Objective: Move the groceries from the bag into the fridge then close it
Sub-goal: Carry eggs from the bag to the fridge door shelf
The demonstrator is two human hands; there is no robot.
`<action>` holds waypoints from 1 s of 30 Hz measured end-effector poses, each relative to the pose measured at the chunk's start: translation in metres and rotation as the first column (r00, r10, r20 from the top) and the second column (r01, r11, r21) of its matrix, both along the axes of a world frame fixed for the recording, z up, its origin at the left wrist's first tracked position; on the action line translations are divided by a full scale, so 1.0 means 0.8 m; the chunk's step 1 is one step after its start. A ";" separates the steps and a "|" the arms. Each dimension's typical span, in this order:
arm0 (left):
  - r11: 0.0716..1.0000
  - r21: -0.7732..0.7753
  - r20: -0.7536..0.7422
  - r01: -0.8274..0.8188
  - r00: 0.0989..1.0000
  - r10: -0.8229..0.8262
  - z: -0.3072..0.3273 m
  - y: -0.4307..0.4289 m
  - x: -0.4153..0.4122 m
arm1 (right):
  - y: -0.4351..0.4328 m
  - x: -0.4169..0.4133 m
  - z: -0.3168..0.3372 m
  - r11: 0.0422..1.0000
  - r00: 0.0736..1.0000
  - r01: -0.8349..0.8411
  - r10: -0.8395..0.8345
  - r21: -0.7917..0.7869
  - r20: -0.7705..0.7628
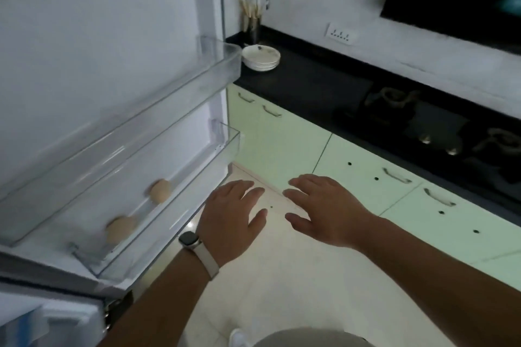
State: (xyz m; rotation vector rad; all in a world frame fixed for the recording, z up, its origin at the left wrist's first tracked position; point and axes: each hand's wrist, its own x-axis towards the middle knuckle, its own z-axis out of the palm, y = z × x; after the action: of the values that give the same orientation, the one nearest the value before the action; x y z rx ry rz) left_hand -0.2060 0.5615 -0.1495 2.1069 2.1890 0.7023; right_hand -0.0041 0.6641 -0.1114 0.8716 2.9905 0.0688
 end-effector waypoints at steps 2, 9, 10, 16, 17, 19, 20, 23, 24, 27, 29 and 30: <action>0.998 0.000 -0.014 0.062 0.998 -0.062 0.008 0.017 0.031 | 0.000 0.037 0.003 0.997 0.997 0.072 -0.072 0.009 -0.010; 0.963 -0.018 -0.095 0.268 0.959 -0.268 0.027 0.075 0.167 | -0.003 0.196 0.015 0.947 0.946 0.322 -0.323 -0.013 -0.034; 0.956 -0.026 -0.107 0.294 0.950 -0.295 0.031 0.082 0.192 | -0.003 0.223 0.015 0.935 0.935 0.353 -0.354 -0.022 -0.036; 0.895 -0.050 -0.166 0.444 0.880 -0.446 0.051 0.119 0.346 | -0.010 0.383 0.023 0.842 0.841 0.531 -0.537 -0.092 -0.069; 0.881 -0.054 -0.172 0.471 0.864 -0.473 0.053 0.125 0.376 | -0.013 0.413 0.024 0.822 0.819 0.560 -0.568 -0.106 -0.079; 0.857 -0.060 -0.175 0.511 0.840 -0.513 0.057 0.131 0.437 | -0.022 0.473 0.023 0.787 0.782 0.605 -0.616 -0.116 -0.096; 0.845 -0.054 -0.176 0.532 0.828 -0.533 0.058 0.133 0.466 | -0.028 0.501 0.023 0.768 0.763 0.629 -0.639 -0.118 -0.098; 0.796 -0.051 -0.190 0.603 0.777 -0.600 0.060 0.136 0.548 | -0.047 0.579 0.025 0.706 0.695 0.699 -0.709 -0.118 -0.119; 0.776 -0.052 -0.202 0.628 0.755 -0.624 0.061 0.137 0.574 | -0.054 0.603 0.026 0.681 0.670 0.722 -0.732 -0.120 -0.126; 0.714 -0.047 -0.232 0.699 0.688 -0.688 0.064 0.142 0.645 | -0.078 0.669 0.029 0.605 0.589 0.787 -0.795 -0.117 -0.146; 0.670 -0.047 -0.242 0.741 0.642 -0.728 0.067 0.146 0.686 | -0.091 0.705 0.029 0.553 0.536 0.825 -0.831 -0.117 -0.151; 0.645 -0.049 -0.245 0.762 0.617 -0.748 0.067 0.150 0.703 | -0.097 0.721 0.029 0.527 0.510 0.841 -0.847 -0.122 -0.148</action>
State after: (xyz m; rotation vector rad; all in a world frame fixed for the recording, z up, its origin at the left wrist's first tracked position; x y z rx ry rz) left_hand 0.3568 0.6812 -0.0956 2.9236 1.0740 0.4272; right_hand 0.5724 0.5862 -0.0885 2.3299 2.2916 -0.0983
